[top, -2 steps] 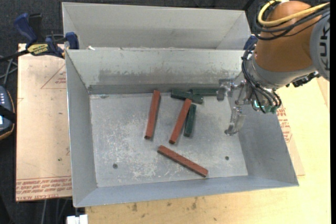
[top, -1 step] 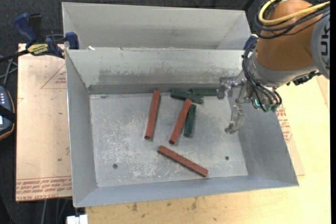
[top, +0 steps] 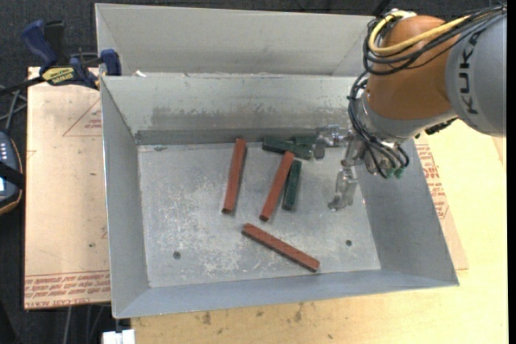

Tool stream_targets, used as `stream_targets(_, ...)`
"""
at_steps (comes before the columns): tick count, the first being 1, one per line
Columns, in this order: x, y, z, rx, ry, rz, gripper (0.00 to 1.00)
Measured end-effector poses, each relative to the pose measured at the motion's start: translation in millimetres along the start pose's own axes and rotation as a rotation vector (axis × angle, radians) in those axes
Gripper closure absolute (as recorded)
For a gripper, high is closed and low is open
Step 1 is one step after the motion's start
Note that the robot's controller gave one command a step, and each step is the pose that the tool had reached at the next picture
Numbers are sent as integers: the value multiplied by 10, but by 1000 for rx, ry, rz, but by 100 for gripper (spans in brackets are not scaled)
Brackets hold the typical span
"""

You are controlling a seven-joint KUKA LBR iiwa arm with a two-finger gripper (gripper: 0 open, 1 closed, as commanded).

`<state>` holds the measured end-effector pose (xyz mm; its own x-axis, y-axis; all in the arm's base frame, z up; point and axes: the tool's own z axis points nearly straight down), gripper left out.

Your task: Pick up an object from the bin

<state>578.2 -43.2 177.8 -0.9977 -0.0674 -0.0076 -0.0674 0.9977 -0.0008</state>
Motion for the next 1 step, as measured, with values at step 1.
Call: stream_targets(1,-436,260,176,-2,6,-201,0)
